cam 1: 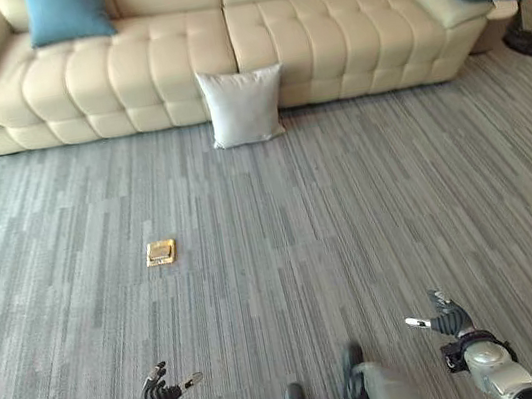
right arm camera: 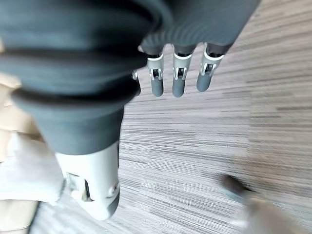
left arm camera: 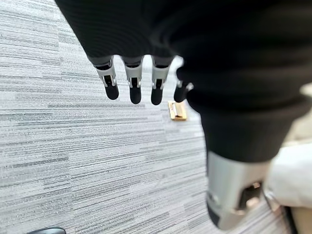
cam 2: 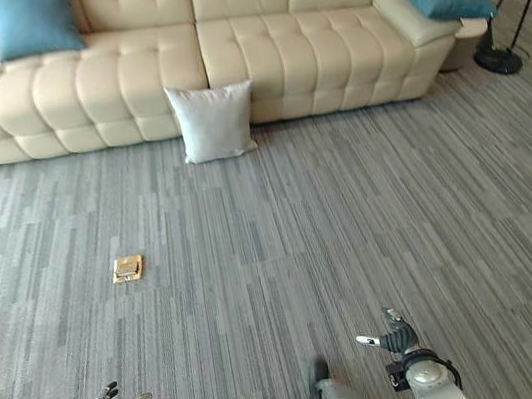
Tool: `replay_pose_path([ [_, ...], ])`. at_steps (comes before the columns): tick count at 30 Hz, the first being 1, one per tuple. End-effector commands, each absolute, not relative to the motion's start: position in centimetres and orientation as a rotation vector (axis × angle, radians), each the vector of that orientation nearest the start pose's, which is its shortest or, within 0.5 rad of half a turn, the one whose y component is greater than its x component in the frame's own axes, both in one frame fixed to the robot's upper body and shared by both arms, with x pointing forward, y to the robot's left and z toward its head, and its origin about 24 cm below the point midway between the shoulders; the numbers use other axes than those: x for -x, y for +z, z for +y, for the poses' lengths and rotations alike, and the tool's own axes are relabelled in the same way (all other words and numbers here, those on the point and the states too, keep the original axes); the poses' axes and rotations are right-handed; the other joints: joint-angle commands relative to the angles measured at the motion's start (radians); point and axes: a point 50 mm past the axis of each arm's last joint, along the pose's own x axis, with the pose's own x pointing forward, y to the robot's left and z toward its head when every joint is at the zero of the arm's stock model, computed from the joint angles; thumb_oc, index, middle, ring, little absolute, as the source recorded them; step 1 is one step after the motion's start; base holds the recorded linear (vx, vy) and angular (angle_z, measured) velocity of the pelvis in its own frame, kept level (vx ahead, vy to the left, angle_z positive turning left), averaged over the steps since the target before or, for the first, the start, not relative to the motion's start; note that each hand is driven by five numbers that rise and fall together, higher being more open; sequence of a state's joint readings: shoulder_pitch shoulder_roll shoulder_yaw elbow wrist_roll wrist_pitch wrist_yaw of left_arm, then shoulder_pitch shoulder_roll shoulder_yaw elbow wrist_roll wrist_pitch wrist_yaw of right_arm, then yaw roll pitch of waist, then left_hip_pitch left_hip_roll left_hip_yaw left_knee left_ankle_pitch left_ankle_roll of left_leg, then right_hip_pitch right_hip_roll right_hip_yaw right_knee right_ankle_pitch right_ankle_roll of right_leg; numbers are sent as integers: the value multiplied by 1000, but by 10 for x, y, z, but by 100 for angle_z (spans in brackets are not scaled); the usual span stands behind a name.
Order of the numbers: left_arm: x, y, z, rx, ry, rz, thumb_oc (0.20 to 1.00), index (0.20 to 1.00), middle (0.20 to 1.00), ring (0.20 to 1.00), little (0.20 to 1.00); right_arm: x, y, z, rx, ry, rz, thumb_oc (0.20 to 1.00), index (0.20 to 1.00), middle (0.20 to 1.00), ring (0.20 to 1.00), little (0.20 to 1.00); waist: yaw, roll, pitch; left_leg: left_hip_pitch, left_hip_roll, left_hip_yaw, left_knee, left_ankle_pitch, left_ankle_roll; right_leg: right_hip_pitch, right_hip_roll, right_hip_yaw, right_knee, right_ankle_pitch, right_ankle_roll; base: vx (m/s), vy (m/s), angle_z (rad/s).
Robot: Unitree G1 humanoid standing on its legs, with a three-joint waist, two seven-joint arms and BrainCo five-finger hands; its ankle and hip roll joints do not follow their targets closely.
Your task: Pick up all the scattered cushions and arrange them neatly on the sofa.
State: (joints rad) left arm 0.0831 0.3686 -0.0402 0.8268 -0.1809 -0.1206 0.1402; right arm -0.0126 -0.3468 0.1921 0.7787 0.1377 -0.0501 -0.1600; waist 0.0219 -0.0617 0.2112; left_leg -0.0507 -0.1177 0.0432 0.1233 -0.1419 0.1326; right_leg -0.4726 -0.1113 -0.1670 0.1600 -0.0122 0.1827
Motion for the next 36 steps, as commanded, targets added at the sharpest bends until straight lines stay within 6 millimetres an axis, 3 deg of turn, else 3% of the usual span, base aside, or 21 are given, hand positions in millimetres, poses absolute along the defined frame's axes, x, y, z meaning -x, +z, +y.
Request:
replay_pose_path([
  [1, -149, -92, 286, -311, 293, 673, 1000, 1000, 1000, 1000, 1000, -186, -89, -262, 375, -194, 661, 1000, 1000, 1000, 1000, 1000, 1, 0, -53, 164, 37, -155, 1, -112, -114, 165, 21, -43, -72, 93, 2, 413, -140, 70],
  [2, -148, -94, 284, -311, 288, 679, 1000, 1000, 1000, 1000, 1000, -185, -89, -263, 376, -195, 660, 1000, 1000, 1000, 1000, 1000, -1, 3, -61, 175, 49, -164, -8, -100, -123, 172, 25, -51, -70, 97, -4, 546, -295, 101],
  [4, -137, -101, 282, -301, 276, 725, 1000, 1000, 1000, 1000, 1000, -184, -88, -263, 356, -199, 647, 1000, 1000, 1000, 1000, 1000, -17, 26, -98, 204, 130, -185, -14, -2, -187, 198, 44, -97, -52, 77, -26, 555, -381, 100],
  [6, -139, -102, 278, -307, 249, 732, 1000, 1000, 1000, 1000, 1000, -185, -85, -264, 345, -207, 630, 1000, 1000, 1000, 1000, 1000, -22, 46, -104, 177, 179, -178, 35, 85, -223, 227, 70, -105, -50, 36, -49, 342, -273, 57],
  [7, -140, -102, 277, -308, 244, 730, 1000, 1000, 1000, 1000, 1000, -185, -85, -264, 341, -212, 626, 1000, 1000, 1000, 1000, 1000, -28, 42, -106, 155, 189, -166, 59, 122, -228, 232, 67, -106, -51, 27, -58, 189, -162, 39],
  [11, -146, -101, 273, -307, 223, 718, 1000, 1000, 1000, 1000, 1000, -184, -85, -268, 328, -240, 628, 1000, 1000, 1000, 1000, 1000, -34, 36, -99, 96, 232, -78, 158, 186, -216, 274, 85, -95, -56, -12, -91, 171, -154, 19],
  [12, -149, -101, 272, -313, 211, 714, 1000, 1000, 1000, 1000, 1000, -184, -85, -269, 325, -244, 632, 1000, 1000, 1000, 1000, 1000, -33, 30, -95, 68, 234, -44, 165, 171, -201, 290, 83, -92, -58, -24, -96, 255, -144, 3],
  [14, -153, -101, 266, -336, 165, 714, 1000, 1000, 1000, 1000, 1000, -185, -85, -271, 331, -248, 635, 1000, 1000, 1000, 1000, 1000, -21, 13, -81, -50, 169, 40, 128, 39, -165, 353, 65, -78, -82, -52, -89, 307, -95, 8],
  [15, -153, -102, 265, -344, 160, 716, 1000, 1000, 1000, 1000, 1000, -186, -85, -272, 333, -250, 635, 1000, 1000, 1000, 1000, 1000, -15, 10, -77, -110, 143, 61, 119, 26, -164, 368, 59, -78, -92, -59, -83, 233, -22, 6],
  [16, -151, -103, 265, -353, 155, 722, 1000, 1000, 1000, 1000, 1000, -186, -85, -272, 340, -254, 640, 1000, 1000, 1000, 1000, 1000, 3, 12, -67, -192, 112, 86, 89, 66, -167, 403, 71, -74, -111, -61, -81, 266, 0, 3],
  [17, -148, -104, 266, -359, 158, 730, 1000, 1000, 1000, 1000, 1000, -186, -87, -271, 343, -259, 646, 1000, 1000, 1000, 1000, 1000, 27, 19, -67, -245, 89, 101, 25, 142, -179, 455, 104, -59, -139, -67, -76, 312, 15, -18],
  [19, -143, -106, 267, -361, 165, 749, 1000, 1000, 1000, 1000, 1000, -180, -93, -268, 347, -262, 677, 1000, 1000, 1000, 1000, 1000, 65, 23, -78, -285, 81, 132, -41, 223, -189, 536, 137, -21, -159, -86, -71, 506, 89, -55],
  [21, -138, -108, 269, -370, 167, 767, 1000, 1000, 1000, 1000, 1000, -176, -97, -265, 349, -249, 696, 1000, 1000, 1000, 1000, 1000, 84, 20, -92, -258, 89, 139, -60, 235, -175, 585, 137, 8, -156, -102, -70, 592, 232, -107],
  [24, -134, -104, 278, -391, 176, 770, 1000, 1000, 1000, 1000, 1000, -175, -100, -255, 347, -204, 707, 1000, 1000, 1000, 1000, 1000, 90, -17, -121, -239, 86, 117, 18, 166, -142, 597, 67, 31, -122, -109, -33, 478, 322, -89],
  [26, -134, -101, 286, -390, 201, 768, 1000, 1000, 1000, 1000, 1000, -180, -98, -250, 353, -175, 694, 1000, 1000, 1000, 1000, 1000, 104, -31, -128, -246, 86, 102, 80, 104, -123, 568, 18, 40, -76, -73, -4, 245, 235, -69],
  [28, -136, -96, 294, -403, 220, 753, 1000, 1000, 1000, 1000, 1000, -188, -94, -243, 343, -153, 657, 1000, 1000, 1000, 1000, 1000, 104, -29, -121, -236, 89, 90, 95, 69, -108, 510, -11, 37, 21, -26, 18, 184, 188, -25],
  [29, -139, -95, 294, -413, 216, 745, 1000, 1000, 1000, 1000, 1000, -191, -92, -239, 336, -143, 642, 1000, 1000, 1000, 1000, 1000, 98, -22, -117, -220, 89, 79, 90, 52, -100, 459, -23, 23, 62, -8, 5, 216, 136, 31],
  [31, -142, -93, 294, -428, 205, 737, 1000, 1000, 1000, 1000, 1000, -193, -91, -237, 339, -128, 636, 1000, 1000, 1000, 1000, 1000, 81, -12, -103, -187, 94, 65, 86, 24, -98, 390, -51, -45, 38, -7, -22, 322, 76, -14],
  [32, -139, -99, 292, -421, 203, 768, 1000, 1000, 1000, 1000, 1000, -196, -92, -236, 341, -124, 640, 1000, 1000, 1000, 1000, 1000, 52, 3, -71, -108, 97, 45, 72, -17, -102, 291, -51, -74, 15, 5, -18, 421, 15, -53],
  [33, -139, -102, 289, -414, 201, 775, 1000, 1000, 1000, 1000, 1000, -197, -91, -237, 346, -123, 639, 1000, 1000, 1000, 1000, 1000, 35, 2, -54, -77, 89, 46, 72, -19, -106, 265, -63, -108, -35, 36, -14, 376, 16, 2],
  [36, -139, -105, 285, -411, 198, 782, 1000, 1000, 1000, 1000, 1000, -197, -90, -237, 355, -117, 636, 1000, 1000, 1000, 1000, 1000, 10, 8, -33, -6, 81, 13, 67, -50, -125, 215, -64, -112, -95, 77, 8, 391, -136, 45],
])
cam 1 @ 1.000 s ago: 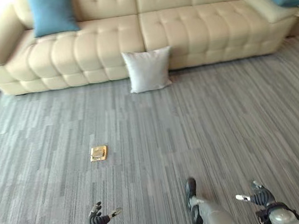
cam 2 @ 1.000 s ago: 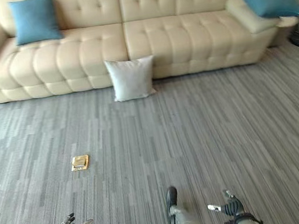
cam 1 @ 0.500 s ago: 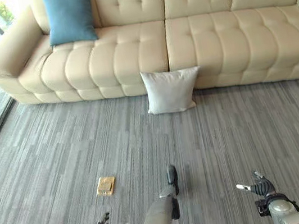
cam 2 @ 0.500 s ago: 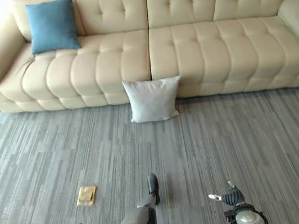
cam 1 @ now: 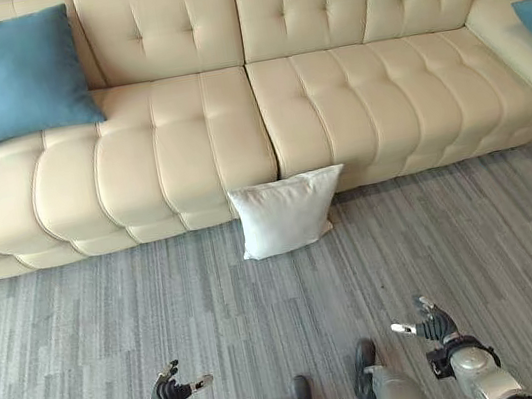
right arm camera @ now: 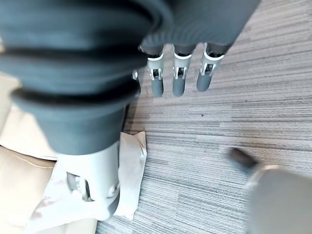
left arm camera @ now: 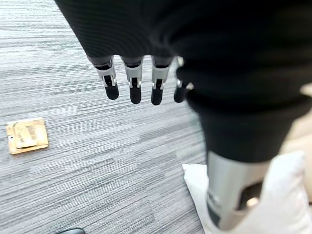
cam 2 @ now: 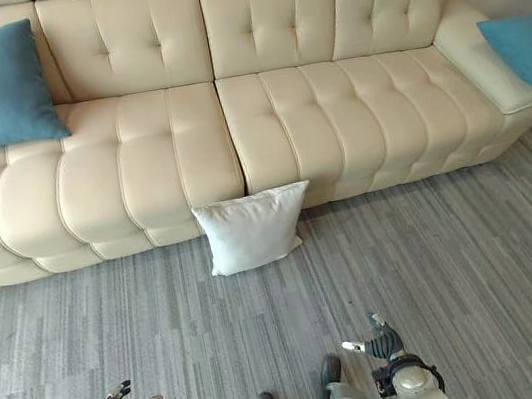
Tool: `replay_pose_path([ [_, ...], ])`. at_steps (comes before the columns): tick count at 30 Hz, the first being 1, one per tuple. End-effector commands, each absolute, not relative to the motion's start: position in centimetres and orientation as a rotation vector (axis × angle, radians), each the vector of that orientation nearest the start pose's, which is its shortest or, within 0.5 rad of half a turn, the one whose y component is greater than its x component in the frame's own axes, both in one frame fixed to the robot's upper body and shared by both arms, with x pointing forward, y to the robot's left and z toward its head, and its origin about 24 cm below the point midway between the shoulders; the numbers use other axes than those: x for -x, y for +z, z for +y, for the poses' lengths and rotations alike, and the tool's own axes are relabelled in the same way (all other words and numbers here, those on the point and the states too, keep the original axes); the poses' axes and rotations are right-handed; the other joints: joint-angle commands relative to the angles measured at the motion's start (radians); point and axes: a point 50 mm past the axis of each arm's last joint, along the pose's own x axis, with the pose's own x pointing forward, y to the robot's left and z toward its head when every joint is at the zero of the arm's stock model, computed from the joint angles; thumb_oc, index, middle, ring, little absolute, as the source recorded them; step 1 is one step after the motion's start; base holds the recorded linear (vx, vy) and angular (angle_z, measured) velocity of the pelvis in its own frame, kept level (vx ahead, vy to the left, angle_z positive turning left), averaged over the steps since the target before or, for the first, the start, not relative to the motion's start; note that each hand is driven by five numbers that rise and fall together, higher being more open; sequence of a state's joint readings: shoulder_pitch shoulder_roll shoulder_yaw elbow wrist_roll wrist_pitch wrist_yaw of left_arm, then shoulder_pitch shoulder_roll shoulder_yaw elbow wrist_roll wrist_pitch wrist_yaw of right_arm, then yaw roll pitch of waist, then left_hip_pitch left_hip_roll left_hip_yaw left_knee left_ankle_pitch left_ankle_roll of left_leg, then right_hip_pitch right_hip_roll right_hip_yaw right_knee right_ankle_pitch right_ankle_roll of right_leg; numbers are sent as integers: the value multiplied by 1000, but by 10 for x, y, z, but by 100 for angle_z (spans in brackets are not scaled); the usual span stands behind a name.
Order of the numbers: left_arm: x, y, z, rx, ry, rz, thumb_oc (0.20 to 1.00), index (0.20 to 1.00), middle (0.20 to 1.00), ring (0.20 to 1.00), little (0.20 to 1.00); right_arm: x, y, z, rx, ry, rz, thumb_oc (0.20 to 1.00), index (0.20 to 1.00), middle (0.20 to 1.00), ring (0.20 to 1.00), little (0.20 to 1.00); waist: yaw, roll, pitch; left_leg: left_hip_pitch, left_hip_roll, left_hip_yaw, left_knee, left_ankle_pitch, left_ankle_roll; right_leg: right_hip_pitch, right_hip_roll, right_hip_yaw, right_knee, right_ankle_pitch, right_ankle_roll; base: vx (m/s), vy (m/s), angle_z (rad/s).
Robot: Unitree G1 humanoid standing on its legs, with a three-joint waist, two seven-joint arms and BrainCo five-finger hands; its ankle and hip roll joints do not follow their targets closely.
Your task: Pick up all the scattered cushions and arrange them neatly on the sofa.
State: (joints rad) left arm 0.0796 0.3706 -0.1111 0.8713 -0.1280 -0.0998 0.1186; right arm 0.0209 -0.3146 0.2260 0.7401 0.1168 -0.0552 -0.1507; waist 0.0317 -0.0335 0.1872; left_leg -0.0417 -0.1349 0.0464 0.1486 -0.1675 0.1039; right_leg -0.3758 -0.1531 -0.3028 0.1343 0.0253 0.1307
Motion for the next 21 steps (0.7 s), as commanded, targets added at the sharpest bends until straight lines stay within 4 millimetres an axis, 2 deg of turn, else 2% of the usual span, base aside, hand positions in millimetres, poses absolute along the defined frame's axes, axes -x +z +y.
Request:
replay_pose_path([
  [1, -144, -105, 283, -422, 189, 773, 1000, 1000, 1000, 1000, 1000, -196, -90, -238, 357, -114, 632, 1000, 1000, 1000, 1000, 1000, -11, -32, -10, 22, 95, -30, 48, -57, -116, 117, -37, 55, -99, 64, 81, 425, -251, 98],
  [2, -142, -105, 282, -419, 189, 774, 1000, 1000, 1000, 1000, 1000, -195, -91, -237, 354, -111, 636, 1000, 1000, 1000, 1000, 1000, -12, -37, -10, 34, 94, -27, 43, -59, -121, 127, -39, 50, -94, 80, 76, 618, -450, 140],
  [3, -138, -109, 280, -406, 189, 793, 1000, 1000, 1000, 1000, 1000, -199, -88, -237, 366, -106, 619, 1000, 1000, 1000, 1000, 1000, -17, -27, -45, 86, 145, -39, -11, -21, -154, 146, -23, 21, -83, 87, 67, 484, -402, 152],
  [4, -134, -112, 277, -408, 178, 814, 1000, 1000, 1000, 1000, 1000, -199, -86, -239, 370, -107, 612, 1000, 1000, 1000, 1000, 1000, -22, -17, -61, 108, 177, -39, -44, 6, -169, 159, -8, 13, -79, 73, 58, 469, -392, 134],
  [6, -134, -115, 271, -409, 148, 826, 1000, 1000, 1000, 1000, 1000, -199, -84, -244, 369, -116, 610, 1000, 1000, 1000, 1000, 1000, -34, 1, -71, 112, 217, -44, -75, 54, -192, 167, 16, 4, -66, 40, 39, 222, -229, 74],
  [10, -134, -117, 264, -408, 117, 828, 1000, 1000, 1000, 1000, 1000, -193, -85, -251, 382, -125, 626, 1000, 1000, 1000, 1000, 1000, -44, 32, -84, 119, 271, -46, -93, 131, -211, 169, 62, 2, -34, -24, -1, 189, -200, -28],
  [11, -134, -118, 262, -409, 108, 830, 1000, 1000, 1000, 1000, 1000, -191, -85, -253, 382, -133, 627, 1000, 1000, 1000, 1000, 1000, -46, 34, -78, 87, 279, -40, -45, 176, -215, 177, 74, 11, -35, -41, -14, 145, -189, -50],
  [12, -138, -117, 259, -407, 100, 820, 1000, 1000, 1000, 1000, 1000, -190, -85, -256, 380, -146, 626, 1000, 1000, 1000, 1000, 1000, -51, 29, -71, 58, 284, -17, -5, 183, -212, 190, 75, 8, -43, -54, -25, 77, -140, -4],
  [13, -140, -117, 258, -406, 99, 816, 1000, 1000, 1000, 1000, 1000, -189, -85, -256, 378, -152, 627, 1000, 1000, 1000, 1000, 1000, -53, 25, -68, 40, 280, -2, 15, 184, -209, 198, 72, 6, -47, -56, -29, 32, -105, 35],
  [15, -145, -118, 251, -411, 68, 806, 1000, 1000, 1000, 1000, 1000, -190, -84, -258, 365, -170, 625, 1000, 1000, 1000, 1000, 1000, -48, 16, -51, -23, 198, 11, 17, 74, -171, 223, 65, 8, -64, -61, -29, 48, -34, 48],
  [16, -146, -119, 248, -418, 54, 808, 1000, 1000, 1000, 1000, 1000, -191, -85, -258, 352, -187, 624, 1000, 1000, 1000, 1000, 1000, -48, 16, -52, -68, 139, 24, -13, 57, -155, 236, 67, 11, -83, -58, -22, 121, 83, 45],
  [17, -142, -120, 250, -419, 58, 825, 1000, 1000, 1000, 1000, 1000, -189, -88, -257, 344, -199, 640, 1000, 1000, 1000, 1000, 1000, -31, 16, -46, -136, 83, 31, -20, 83, -150, 253, 91, 42, -91, -52, -18, 182, 150, 26],
  [19, -136, -122, 253, -414, 68, 841, 1000, 1000, 1000, 1000, 1000, -187, -91, -251, 337, -176, 651, 1000, 1000, 1000, 1000, 1000, -28, 18, -44, -122, 62, -4, -24, 84, -136, 260, 101, 65, -67, -56, -11, 151, 128, -25],
  [21, -132, -122, 256, -414, 77, 853, 1000, 1000, 1000, 1000, 1000, -186, -92, -249, 334, -170, 652, 1000, 1000, 1000, 1000, 1000, -28, 15, -46, -106, 64, 0, -34, 84, -132, 263, 100, 79, -63, -56, -7, 111, 92, -104],
])
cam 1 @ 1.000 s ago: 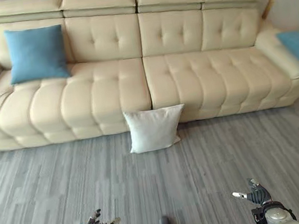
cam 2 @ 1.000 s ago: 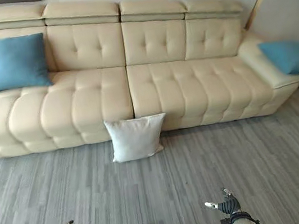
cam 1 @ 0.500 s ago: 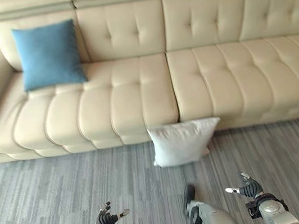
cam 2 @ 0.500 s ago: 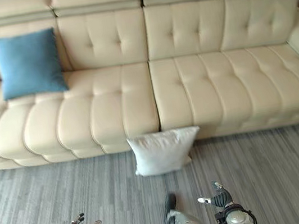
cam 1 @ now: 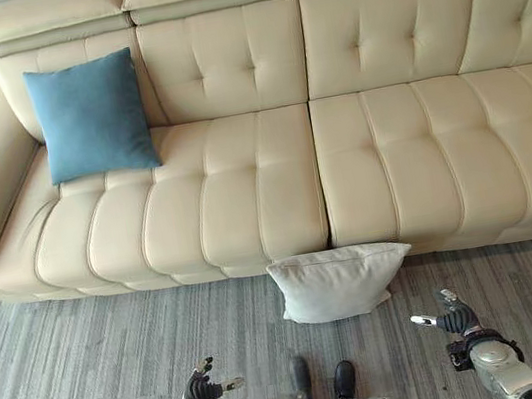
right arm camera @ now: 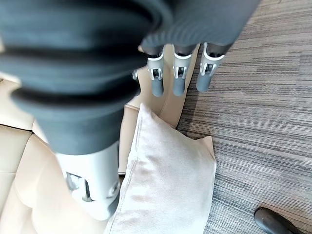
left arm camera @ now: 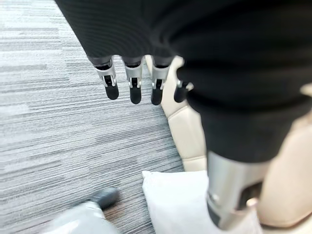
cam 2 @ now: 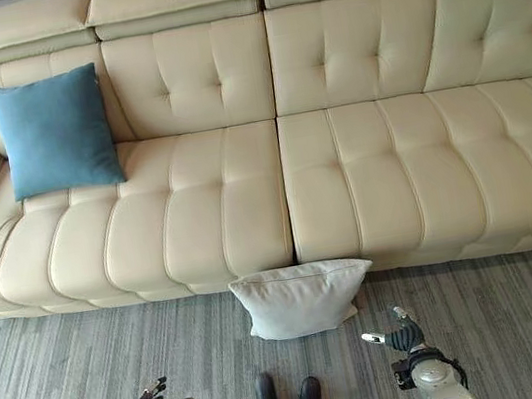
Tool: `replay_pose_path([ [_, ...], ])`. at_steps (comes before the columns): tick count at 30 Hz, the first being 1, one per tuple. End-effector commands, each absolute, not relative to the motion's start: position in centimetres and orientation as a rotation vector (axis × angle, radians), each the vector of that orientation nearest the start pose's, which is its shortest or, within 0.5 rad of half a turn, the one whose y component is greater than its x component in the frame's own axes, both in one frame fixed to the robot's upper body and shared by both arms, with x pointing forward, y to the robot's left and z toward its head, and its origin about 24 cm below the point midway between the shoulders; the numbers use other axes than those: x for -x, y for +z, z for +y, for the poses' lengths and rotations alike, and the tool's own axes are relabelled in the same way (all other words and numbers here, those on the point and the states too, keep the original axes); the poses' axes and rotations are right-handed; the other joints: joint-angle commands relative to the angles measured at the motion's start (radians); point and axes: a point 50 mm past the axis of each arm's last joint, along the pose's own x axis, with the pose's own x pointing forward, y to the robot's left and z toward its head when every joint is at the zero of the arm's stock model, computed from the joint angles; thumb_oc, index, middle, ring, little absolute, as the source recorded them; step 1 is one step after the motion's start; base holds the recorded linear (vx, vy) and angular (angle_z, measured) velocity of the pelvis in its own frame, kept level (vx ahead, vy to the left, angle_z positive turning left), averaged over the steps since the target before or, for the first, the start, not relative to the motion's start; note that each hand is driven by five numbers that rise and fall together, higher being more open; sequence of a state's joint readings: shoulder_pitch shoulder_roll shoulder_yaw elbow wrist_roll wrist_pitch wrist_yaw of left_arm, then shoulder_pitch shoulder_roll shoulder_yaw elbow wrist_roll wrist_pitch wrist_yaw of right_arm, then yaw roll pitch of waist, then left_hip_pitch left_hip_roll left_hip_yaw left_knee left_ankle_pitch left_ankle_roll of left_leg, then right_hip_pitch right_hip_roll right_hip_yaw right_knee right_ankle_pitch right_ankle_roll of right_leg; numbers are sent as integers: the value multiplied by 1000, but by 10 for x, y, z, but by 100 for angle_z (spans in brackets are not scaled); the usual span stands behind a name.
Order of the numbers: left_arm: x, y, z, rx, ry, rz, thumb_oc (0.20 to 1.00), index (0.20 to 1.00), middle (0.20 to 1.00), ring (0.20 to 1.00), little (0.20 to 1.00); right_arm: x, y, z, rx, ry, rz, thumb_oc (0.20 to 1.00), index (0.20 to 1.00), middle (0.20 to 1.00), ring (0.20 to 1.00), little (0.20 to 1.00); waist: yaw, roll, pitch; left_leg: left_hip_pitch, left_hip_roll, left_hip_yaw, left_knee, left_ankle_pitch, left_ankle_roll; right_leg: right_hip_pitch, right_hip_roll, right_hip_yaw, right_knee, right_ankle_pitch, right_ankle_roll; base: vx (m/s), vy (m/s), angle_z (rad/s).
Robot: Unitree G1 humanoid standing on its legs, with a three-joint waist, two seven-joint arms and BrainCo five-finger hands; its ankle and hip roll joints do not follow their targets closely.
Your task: Pick up all the scattered cushions and arrange them neatly on the sofa.
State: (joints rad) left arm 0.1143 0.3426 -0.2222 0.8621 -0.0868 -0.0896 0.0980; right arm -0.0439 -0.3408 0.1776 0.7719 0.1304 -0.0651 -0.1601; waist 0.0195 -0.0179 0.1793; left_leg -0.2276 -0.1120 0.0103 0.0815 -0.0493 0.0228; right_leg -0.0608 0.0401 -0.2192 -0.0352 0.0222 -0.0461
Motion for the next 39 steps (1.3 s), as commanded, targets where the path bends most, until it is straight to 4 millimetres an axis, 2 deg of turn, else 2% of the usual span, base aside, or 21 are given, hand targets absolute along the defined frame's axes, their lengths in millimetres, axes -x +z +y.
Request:
replay_pose_path([
  [1, -128, -123, 260, -419, 89, 868, 1000, 1000, 1000, 1000, 1000, -186, -92, -247, 338, -160, 655, 1000, 1000, 1000, 1000, 1000, -14, -6, -46, 93, 40, 41, 23, -34, -46, -49, -97, 17, 108, -50, 176, 166, 147, -46],
  [9, -126, -117, 274, -414, 142, 854, 1000, 1000, 1000, 1000, 1000, -187, -93, -244, 343, -139, 661, 1000, 1000, 1000, 1000, 1000, 23, -17, -55, 121, 50, 76, 45, -71, -19, -37, -118, 32, 139, -59, 194, 64, 60, -44],
  [10, -125, -116, 276, -409, 151, 851, 1000, 1000, 1000, 1000, 1000, -188, -92, -244, 349, -136, 657, 1000, 1000, 1000, 1000, 1000, 32, -16, -53, 122, 52, 78, 49, -77, -14, -42, -128, 25, 158, -58, 199, 25, 42, -26],
  [11, -127, -114, 279, -404, 165, 844, 1000, 1000, 1000, 1000, 1000, -191, -91, -242, 358, -123, 651, 1000, 1000, 1000, 1000, 1000, 34, -11, -44, 128, 60, 80, 53, -79, -4, -76, -143, 16, 235, -52, 205, 14, 29, -31],
  [13, -128, -114, 280, -406, 173, 845, 1000, 1000, 1000, 1000, 1000, -193, -91, -241, 360, -119, 648, 1000, 1000, 1000, 1000, 1000, 27, -5, -34, 129, 64, 66, 56, -81, -1, -108, -145, 28, 281, -55, 208, 26, -29, -15],
  [15, -132, -112, 281, -404, 191, 830, 1000, 1000, 1000, 1000, 1000, -196, -88, -242, 373, -114, 633, 1000, 1000, 1000, 1000, 1000, 21, -2, -28, 137, 72, 48, 48, -84, -8, -138, -168, 28, 235, -39, 201, 70, -131, 24],
  [18, -139, -108, 284, -404, 215, 806, 1000, 1000, 1000, 1000, 1000, -196, -86, -246, 387, -128, 630, 1000, 1000, 1000, 1000, 1000, 3, -18, -9, 135, 67, 13, 60, -91, -28, -163, -172, 84, 174, -15, 211, 84, -159, 22],
  [22, -143, -107, 285, -390, 237, 790, 1000, 1000, 1000, 1000, 1000, -200, -85, -246, 398, -124, 628, 1000, 1000, 1000, 1000, 1000, 11, -36, -1, 120, 69, 9, 64, -92, -43, -154, -179, 61, 141, 2, 214, -3, -141, 56],
  [26, -168, -98, 279, -361, 249, 714, 1000, 1000, 1000, 1000, 1000, -218, -71, -253, 452, -137, 568, 1000, 1000, 1000, 1000, 1000, 6, -36, 27, 15, 85, -26, 67, -50, -67, -214, -162, 10, 132, 8, 195, -106, -186, 36],
  [28, -191, -86, 277, -339, 277, 636, 1000, 1000, 1000, 1000, 1000, -235, -58, -259, 490, -168, 515, 1000, 1000, 1000, 1000, 1000, 11, -31, 63, -58, 89, -41, 87, -30, -81, -283, -164, -20, 163, 4, 183, -185, -137, 46],
  [30, -205, -78, 275, -320, 292, 587, 1000, 1000, 1000, 1000, 1000, -244, -50, -263, 502, -196, 491, 1000, 1000, 1000, 1000, 1000, 9, -25, 66, -115, 88, -49, 102, -23, -82, -342, -165, -32, 189, -3, 173, -118, -91, 20],
  [31, -224, -66, 272, -289, 310, 524, 1000, 1000, 1000, 1000, 1000, -260, -39, -264, 492, -231, 450, 1000, 1000, 1000, 1000, 1000, 12, -16, 84, -172, 97, -56, 139, -47, -85, -404, -159, -31, 239, -37, 166, -64, -82, 16],
  [32, -224, -66, 272, -289, 310, 524, 1000, 1000, 1000, 1000, 1000, -260, -39, -264, 492, -231, 449, 1000, 1000, 1000, 1000, 1000, 13, -16, 83, -174, 98, -56, 141, -49, -86, -406, -159, -31, 240, -38, 166, -119, -88, 15],
  [33, -245, -51, 269, -276, 330, 453, 1000, 1000, 1000, 1000, 1000, -276, -28, -263, 476, -276, 413, 1000, 1000, 1000, 1000, 1000, 9, -20, 100, -261, 103, -55, 195, -51, -83, -491, -167, -27, 288, -47, 155, -96, -34, 3],
  [34, -245, -51, 269, -276, 330, 452, 1000, 1000, 1000, 1000, 1000, -276, -27, -263, 476, -276, 412, 1000, 1000, 1000, 1000, 1000, 9, -20, 98, -266, 103, -55, 198, -52, -83, -496, -167, -27, 291, -48, 155, -163, -34, -1],
  [36, -266, -34, 268, -288, 348, 380, 1000, 1000, 1000, 1000, 1000, -297, -10, -260, 462, -318, 354, 1000, 1000, 1000, 1000, 1000, 5, -22, 113, -374, 108, -50, 275, -62, -79, -594, -174, -20, 349, -58, 146, -160, 2, -3],
  [37, -292, -8, 268, -314, 368, 288, 1000, 1000, 1000, 1000, 1000, -319, 13, -260, 446, -375, 285, 1000, 1000, 1000, 1000, 1000, -2, -22, 127, -488, 109, -50, 351, -74, -74, -697, -181, -10, 413, -73, 138, -196, 15, -11],
  [39, -316, 20, 268, -351, 382, 204, 1000, 1000, 1000, 1000, 1000, -340, 41, -262, 427, -430, 209, 1000, 1000, 1000, 1000, 1000, -9, -19, 131, -614, 109, -53, 432, -87, -71, -807, -189, 1, 480, -94, 129, -164, 47, -9],
])
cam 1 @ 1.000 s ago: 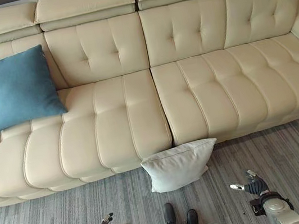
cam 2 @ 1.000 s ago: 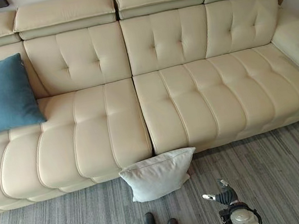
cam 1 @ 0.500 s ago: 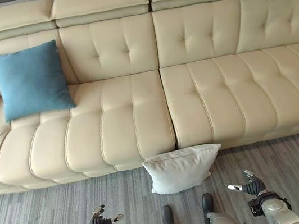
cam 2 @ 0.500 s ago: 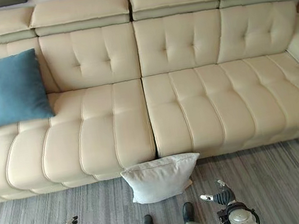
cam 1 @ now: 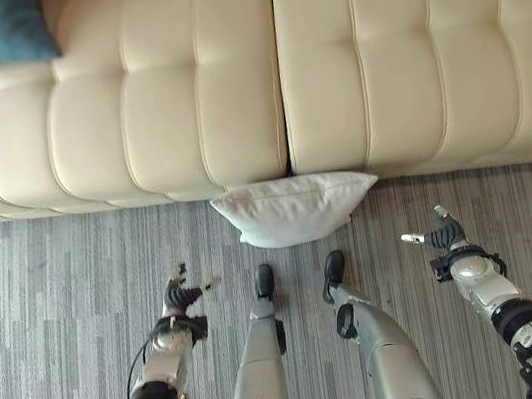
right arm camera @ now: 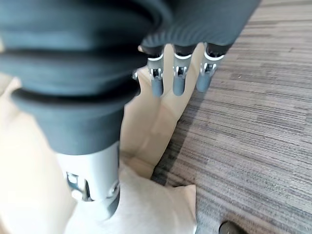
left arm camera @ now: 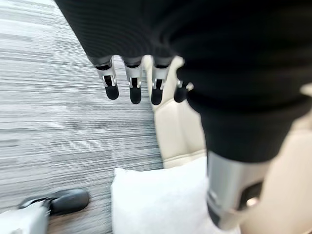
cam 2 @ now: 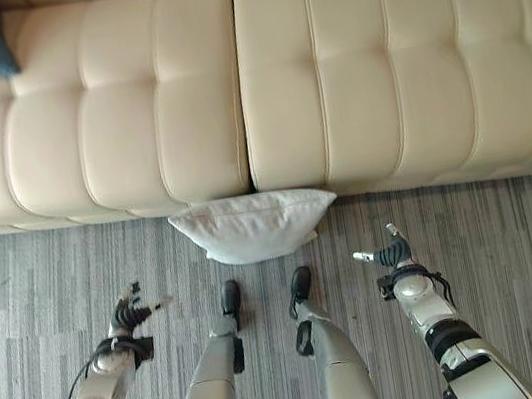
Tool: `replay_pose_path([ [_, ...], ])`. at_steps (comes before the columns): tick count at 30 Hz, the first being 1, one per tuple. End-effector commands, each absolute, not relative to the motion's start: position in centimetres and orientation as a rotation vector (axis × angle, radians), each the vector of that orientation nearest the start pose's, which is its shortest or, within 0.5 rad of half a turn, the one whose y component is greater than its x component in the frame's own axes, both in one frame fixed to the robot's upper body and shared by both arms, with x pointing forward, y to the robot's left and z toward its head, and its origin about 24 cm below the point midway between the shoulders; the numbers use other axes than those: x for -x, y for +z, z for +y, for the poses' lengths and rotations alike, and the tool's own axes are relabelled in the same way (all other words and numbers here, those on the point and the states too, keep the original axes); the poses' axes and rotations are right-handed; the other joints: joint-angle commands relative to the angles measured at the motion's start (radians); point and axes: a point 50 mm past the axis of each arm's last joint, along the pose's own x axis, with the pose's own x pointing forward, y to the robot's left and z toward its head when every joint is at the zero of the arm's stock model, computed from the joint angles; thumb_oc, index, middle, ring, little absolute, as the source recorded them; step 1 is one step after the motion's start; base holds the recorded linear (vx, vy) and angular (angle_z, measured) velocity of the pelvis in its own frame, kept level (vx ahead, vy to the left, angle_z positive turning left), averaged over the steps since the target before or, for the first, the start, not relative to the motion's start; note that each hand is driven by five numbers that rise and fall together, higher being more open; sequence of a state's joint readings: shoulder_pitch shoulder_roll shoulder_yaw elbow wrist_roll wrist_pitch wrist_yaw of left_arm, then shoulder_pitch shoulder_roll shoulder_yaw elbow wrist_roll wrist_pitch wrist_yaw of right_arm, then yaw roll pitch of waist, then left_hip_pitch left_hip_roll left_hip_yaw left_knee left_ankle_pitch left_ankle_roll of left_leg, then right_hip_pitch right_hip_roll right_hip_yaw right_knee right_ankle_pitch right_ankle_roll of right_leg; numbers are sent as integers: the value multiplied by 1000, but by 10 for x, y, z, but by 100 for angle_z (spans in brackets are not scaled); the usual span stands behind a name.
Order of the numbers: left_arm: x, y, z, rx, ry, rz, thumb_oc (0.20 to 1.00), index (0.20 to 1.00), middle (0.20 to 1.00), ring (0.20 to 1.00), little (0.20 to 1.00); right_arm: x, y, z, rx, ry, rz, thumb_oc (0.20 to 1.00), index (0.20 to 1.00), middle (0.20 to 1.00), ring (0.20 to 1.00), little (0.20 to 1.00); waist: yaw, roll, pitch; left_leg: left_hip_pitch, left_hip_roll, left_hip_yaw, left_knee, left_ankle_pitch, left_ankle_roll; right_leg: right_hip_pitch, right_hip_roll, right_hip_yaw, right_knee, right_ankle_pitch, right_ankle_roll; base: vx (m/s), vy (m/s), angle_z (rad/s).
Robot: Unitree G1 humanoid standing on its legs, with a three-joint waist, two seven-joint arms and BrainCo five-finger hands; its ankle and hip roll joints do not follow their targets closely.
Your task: Pick up all the scattered cushions and arrange them neatly on the sofa.
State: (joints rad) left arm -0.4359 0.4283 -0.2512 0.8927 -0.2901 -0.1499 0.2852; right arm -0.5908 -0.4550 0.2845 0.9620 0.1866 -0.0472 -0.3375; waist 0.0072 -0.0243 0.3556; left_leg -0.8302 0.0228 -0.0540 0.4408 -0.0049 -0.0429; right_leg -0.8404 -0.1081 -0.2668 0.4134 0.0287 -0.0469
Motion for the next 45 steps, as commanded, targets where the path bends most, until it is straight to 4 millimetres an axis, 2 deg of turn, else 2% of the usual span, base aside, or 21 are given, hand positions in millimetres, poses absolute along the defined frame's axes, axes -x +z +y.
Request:
replay_pose_path([
  [1, -335, 47, 270, -392, 396, 135, 1000, 1000, 1000, 1000, 1000, -357, 65, -259, 419, -455, 156, 1000, 1000, 1000, 1000, 1000, -1, -7, -42, -123, -30, 6, 151, -149, 1, -132, -47, 64, 106, -122, 117, -85, 50, 1],
  [2, -336, 48, 270, -392, 396, 133, 1000, 1000, 1000, 1000, 1000, -357, 66, -259, 419, -456, 154, 1000, 1000, 1000, 1000, 1000, -1, -7, -44, -130, -30, 6, 156, -151, 1, -139, -47, 64, 111, -124, 117, -60, 49, 7],
  [6, -366, 93, 262, -503, 395, 25, 1000, 1000, 1000, 1000, 1000, -384, 104, -238, 434, -444, 64, 1000, 1000, 1000, 1000, 1000, -12, 1, -47, -332, -42, 0, 298, -187, 16, -325, -51, 84, 252, -162, 99, -5, 43, 7],
  [13, -403, 165, 201, -536, 323, -204, 1000, 1000, 1000, 1000, 1000, -409, 170, -173, 248, -388, -174, 1000, 1000, 1000, 1000, 1000, -18, 23, -68, -539, -81, -6, 443, -220, 40, -526, -66, 103, 392, -204, 86, 21, 41, 3],
  [14, -405, 175, 191, -532, 309, -245, 1000, 1000, 1000, 1000, 1000, -410, 182, -163, 234, -368, -224, 473, 473, 473, 473, 473, -17, 26, -72, -552, -87, -7, 449, -222, 42, -539, -68, 102, 399, -207, 87, 0, 0, 0],
  [15, -406, 182, 185, -527, 298, -276, 1000, 1000, 1000, 1000, 1000, -410, 188, -156, 219, -353, -256, 200, 200, 200, 200, 200, -17, 27, -75, -557, -89, -6, 451, -223, 44, -545, -70, 103, 402, -208, 87, 15, 4, 4],
  [16, -404, 192, 171, -479, 264, -344, 200, 200, 200, 200, 200, -408, 201, -145, 180, -324, -322, 200, 200, 200, 200, 200, -16, 28, -80, -560, -95, -8, 452, -224, 47, -552, -68, 102, 405, -209, 88, 14, 2, 8],
  [18, -398, 194, 163, -425, 218, -393, 200, 200, 200, 200, 200, -403, 206, -139, 159, -282, -377, 200, 200, 200, 200, 200, -17, 27, -100, -548, -99, -10, 433, -220, 49, -543, -67, 100, 393, -205, 90, 8, 10, 12],
  [21, -392, 185, 162, -365, 203, -395, 200, 200, 200, 200, 200, -397, 195, -141, 153, -244, -382, 200, 200, 200, 200, 200, -22, 22, -119, -512, -99, -15, 390, -209, 43, -510, -65, 96, 359, -187, 96, -5, -1, 7],
  [24, -381, 165, 157, -283, 183, -374, 200, 200, 200, 200, 200, -386, 167, -146, 140, -214, -338, 200, 200, 200, 200, 200, -28, 15, -126, -421, -84, -25, 305, -195, 33, -415, -70, 87, 275, -161, 110, -36, -44, 3],
  [27, -356, 133, 161, -228, 150, -339, 200, 200, 200, 200, 200, -360, 130, -153, 91, -163, -291, 200, 200, 200, 200, 200, -28, 2, -118, -209, -76, -28, 150, -170, 18, -217, -74, 72, 146, -126, 132, -31, -56, 8],
  [28, -355, 132, 161, -228, 150, -335, 200, 200, 200, 200, 200, -359, 128, -153, 92, -162, -287, 200, 200, 200, 200, 200, -29, 2, -111, -193, -76, -28, 141, -167, 18, -201, -73, 71, 139, -124, 132, -1, -101, 8],
  [30, -339, 106, 170, -164, 159, -265, 200, 200, 200, 200, 200, -337, 108, -151, 76, -82, -256, 200, 200, 200, 200, 200, -29, -3, -112, -15, -76, -31, 27, -152, 8, -36, -70, 50, 36, -103, 143, 57, -48, -3],
  [31, -338, 105, 170, -164, 159, -262, 200, 200, 200, 200, 200, -336, 107, -151, 77, -81, -254, 200, 200, 200, 200, 200, -30, -3, -106, -2, -76, -32, 20, -150, 8, -23, -69, 49, 31, -101, 143, 83, -27, 2],
  [32, -323, 82, 173, -126, 139, -198, 200, 200, 200, 200, 200, -325, 99, -157, 77, -81, -256, 200, 200, 200, 200, 200, -30, -4, -113, 76, -77, -39, -39, -141, 2, 47, -61, 43, -11, -98, 148, 87, -63, 6],
  [34, -304, 79, 168, -113, 74, -219, 200, 200, 200, 200, 200, -308, 86, -162, 133, -34, -222, 200, 200, 200, 200, 200, -29, -9, -118, 178, -80, -39, -102, -106, 6, 153, -65, 24, -79, -65, 141, 88, -52, -3],
  [37, -277, 60, 183, -130, 72, -164, 200, 200, 200, 200, 200, -280, 75, -175, 202, 6, -208, 200, 200, 200, 200, 200, -26, -15, -143, 424, -63, -42, -238, -87, -6, 397, -35, 1, -188, -60, 150, 197, -93, 2],
  [40, -265, 51, 189, -147, 66, -130, 200, 200, 200, 200, 200, -267, 68, -180, 228, 31, -183, 200, 200, 200, 200, 200, -26, -14, -163, 515, -49, -39, -283, -82, -11, 489, -20, -3, -224, -65, 153, 237, -86, -1],
  [41, -251, 44, 196, -153, 66, -100, 200, 200, 200, 200, 200, -254, 64, -185, 248, 53, -171, 200, 200, 200, 200, 200, -28, -9, -199, 625, -26, -27, -340, -72, -22, 593, 3, -6, -263, -77, 154, 289, -99, -8],
  [42, -251, 44, 196, -153, 65, -99, 200, 200, 200, 200, 200, -254, 64, -185, 248, 53, -171, 200, 200, 200, 200, 200, -30, -9, -200, 625, -28, -28, -344, -66, -21, 594, 1, -7, -267, -72, 154, 309, -142, -9],
  [45, -244, 35, 197, -160, 64, -63, 200, 200, 200, 200, 200, -244, 58, -191, 242, 13, -151, 200, 200, 200, 200, 200, -36, -4, -228, 699, 16, -15, -368, -9, -63, 689, 29, -15, -308, -94, 144, 145, -127, 8],
])
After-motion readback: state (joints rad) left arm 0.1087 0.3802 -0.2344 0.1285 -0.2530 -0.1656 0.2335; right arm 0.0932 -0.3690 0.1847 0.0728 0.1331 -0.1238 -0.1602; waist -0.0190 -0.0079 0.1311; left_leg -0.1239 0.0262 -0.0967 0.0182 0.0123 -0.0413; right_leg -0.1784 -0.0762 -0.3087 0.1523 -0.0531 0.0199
